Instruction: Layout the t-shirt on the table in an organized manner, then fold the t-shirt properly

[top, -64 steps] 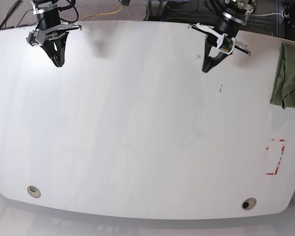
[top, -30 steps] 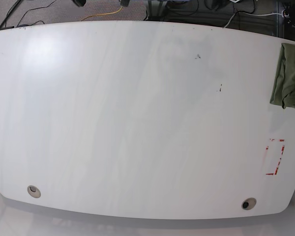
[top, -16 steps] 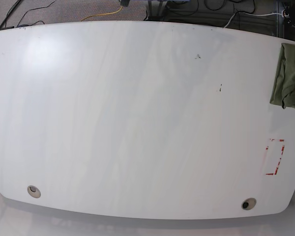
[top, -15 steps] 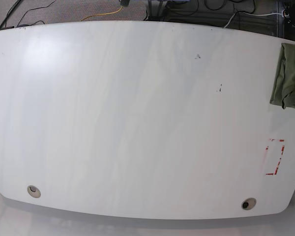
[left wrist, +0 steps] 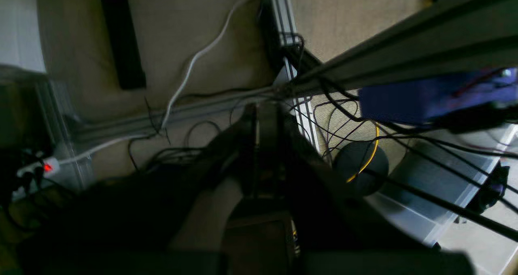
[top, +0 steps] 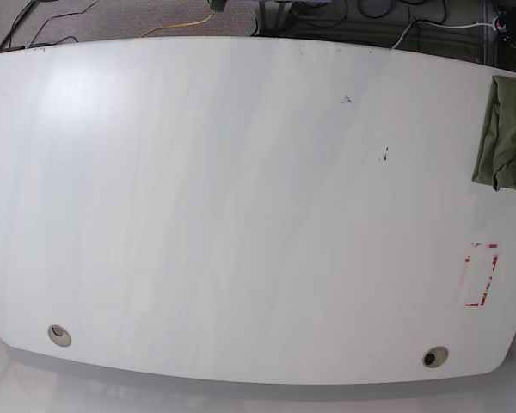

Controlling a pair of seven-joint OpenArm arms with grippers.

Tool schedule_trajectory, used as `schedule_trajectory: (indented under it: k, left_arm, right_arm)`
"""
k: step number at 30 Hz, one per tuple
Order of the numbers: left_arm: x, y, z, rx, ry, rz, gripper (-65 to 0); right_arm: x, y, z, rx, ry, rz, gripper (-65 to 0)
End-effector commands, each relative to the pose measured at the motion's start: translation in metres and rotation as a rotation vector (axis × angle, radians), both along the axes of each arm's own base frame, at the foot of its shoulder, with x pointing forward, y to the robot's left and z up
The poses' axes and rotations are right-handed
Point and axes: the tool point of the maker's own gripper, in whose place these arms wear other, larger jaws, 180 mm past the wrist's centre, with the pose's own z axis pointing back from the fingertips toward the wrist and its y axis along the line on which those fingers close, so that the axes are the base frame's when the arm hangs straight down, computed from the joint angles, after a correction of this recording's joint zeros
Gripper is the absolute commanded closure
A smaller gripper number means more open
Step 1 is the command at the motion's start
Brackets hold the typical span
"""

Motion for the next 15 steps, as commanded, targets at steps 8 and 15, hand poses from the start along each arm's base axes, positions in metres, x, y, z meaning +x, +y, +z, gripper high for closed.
schedule_trajectory:
  k: [8,15]
  left_arm:
    - [-0.005,-0.008,-0.047,0.0,0.079,-0.091,0.0]
    - [0.006,-0.001,-0.08,0.009,0.124,-0.065,0.0]
  right_arm:
    - [0.01,0.005,-0.03,0.028,0.019,-0.015,-1.4]
    - [0.021,-0.003,-0.062,0.039,0.063,-0.035,-1.4]
